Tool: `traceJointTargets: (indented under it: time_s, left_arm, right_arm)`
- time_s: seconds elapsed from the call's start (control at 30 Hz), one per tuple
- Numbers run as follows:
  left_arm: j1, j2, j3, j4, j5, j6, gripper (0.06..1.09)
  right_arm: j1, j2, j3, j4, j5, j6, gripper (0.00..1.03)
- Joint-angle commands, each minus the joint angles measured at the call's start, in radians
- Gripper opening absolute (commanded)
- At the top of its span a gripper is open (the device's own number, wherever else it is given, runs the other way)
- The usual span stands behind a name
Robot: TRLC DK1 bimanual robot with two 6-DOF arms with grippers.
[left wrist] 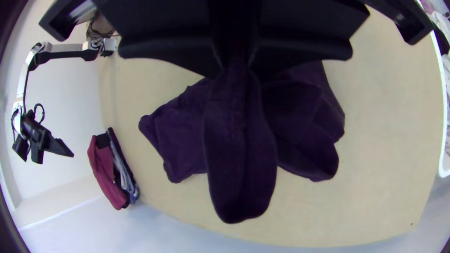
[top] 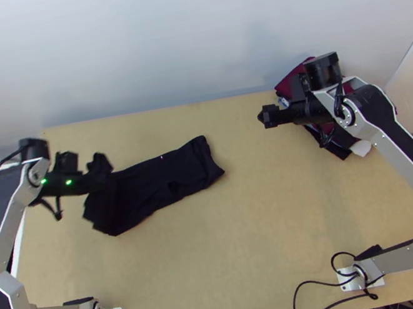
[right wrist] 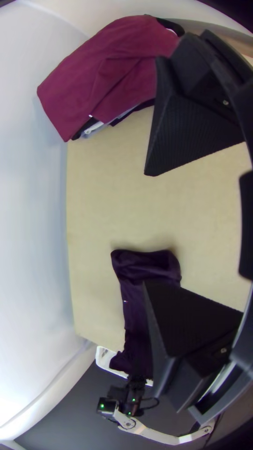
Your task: Fold the t-shirt
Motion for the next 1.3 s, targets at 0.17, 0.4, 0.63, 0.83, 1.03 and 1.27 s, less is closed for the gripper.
traceJointTargets:
  time_s: [0.17,0.4,0.63,0.83,1.03,1.27]
  left_arm:
    - [-0.161,0.164,0.239,0.046,-0.007,-0.202,0.10]
    - [-0.271,0.306,0.377,0.046,-0.044,-0.240,0.10]
    - [-0.342,0.424,0.468,0.046,-0.079,-0.264,0.09]
    - [-0.404,0.520,0.554,0.043,-0.090,-0.283,0.10]
    - [-0.467,0.632,0.653,0.030,-0.103,-0.301,0.09]
    - [-0.538,0.778,0.807,-0.010,-0.113,-0.294,0.48]
  right_arm:
    - [-0.012,-0.056,-0.072,0.004,-0.001,0.023,0.99]
    - [-0.008,-0.067,-0.106,0.004,-0.001,0.023,0.99]
    - [-0.004,-0.070,-0.115,0.005,-0.001,0.026,0.99]
    - [0.006,-0.067,-0.131,0.010,-0.001,0.039,0.99]
    - [0.022,-0.065,-0.166,0.034,-0.001,0.054,0.99]
    - [0.028,-0.059,-0.190,0.059,-0.001,0.072,0.99]
